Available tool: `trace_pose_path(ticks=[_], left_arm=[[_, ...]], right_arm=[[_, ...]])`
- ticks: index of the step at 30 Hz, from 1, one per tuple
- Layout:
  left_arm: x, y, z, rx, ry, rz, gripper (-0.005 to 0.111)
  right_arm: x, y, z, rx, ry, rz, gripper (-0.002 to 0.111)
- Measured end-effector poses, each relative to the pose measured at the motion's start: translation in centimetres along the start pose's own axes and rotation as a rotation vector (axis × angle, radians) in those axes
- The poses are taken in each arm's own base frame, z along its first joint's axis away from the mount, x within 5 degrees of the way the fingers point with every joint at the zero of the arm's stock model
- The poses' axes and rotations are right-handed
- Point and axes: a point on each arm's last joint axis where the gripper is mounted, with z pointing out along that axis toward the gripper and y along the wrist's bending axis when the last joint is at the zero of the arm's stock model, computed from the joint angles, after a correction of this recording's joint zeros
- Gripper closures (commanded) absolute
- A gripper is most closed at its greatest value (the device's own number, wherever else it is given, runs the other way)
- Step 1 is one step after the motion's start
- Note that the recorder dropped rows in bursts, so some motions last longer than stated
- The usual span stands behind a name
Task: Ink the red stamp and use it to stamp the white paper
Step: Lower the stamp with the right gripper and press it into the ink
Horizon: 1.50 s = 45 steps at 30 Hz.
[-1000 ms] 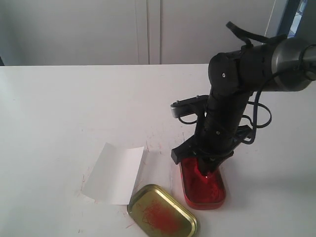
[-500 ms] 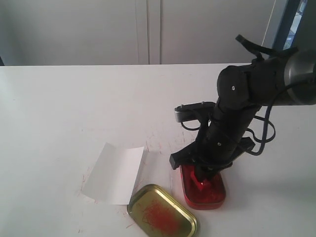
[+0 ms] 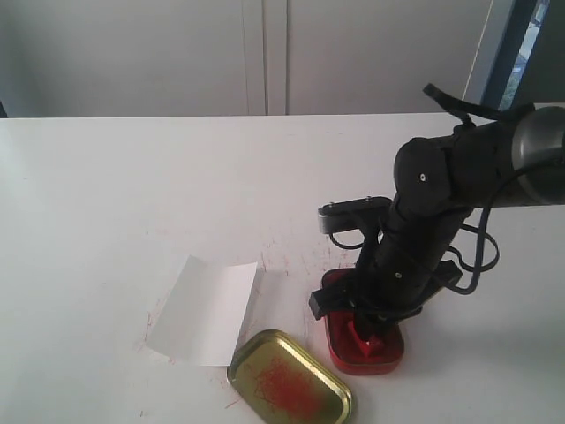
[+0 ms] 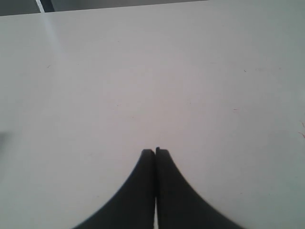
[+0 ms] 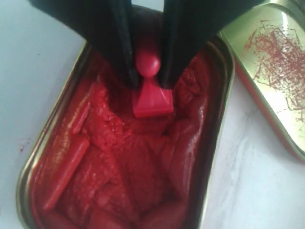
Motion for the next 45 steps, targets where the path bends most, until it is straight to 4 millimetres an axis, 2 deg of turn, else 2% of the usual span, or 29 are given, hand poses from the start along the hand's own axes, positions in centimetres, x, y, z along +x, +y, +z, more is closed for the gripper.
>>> trace_pose_path(ticks=[6, 18, 45], left_arm=[[0.0, 0.0, 0.0, 0.0, 0.0, 0.0, 0.107], [0.0, 0.0, 0.0, 0.0, 0.0, 0.0, 0.107], [0.0, 0.0, 0.0, 0.0, 0.0, 0.0, 0.107]], right_arm=[[0.0, -0.1, 0.1, 0.011, -0.011, -0.009, 0.108], [0.6, -0.4, 1.6, 0.013, 0.014, 0.008, 0.108], [0.4, -0.5, 1.8, 0.004, 0.018, 0.026, 0.108]])
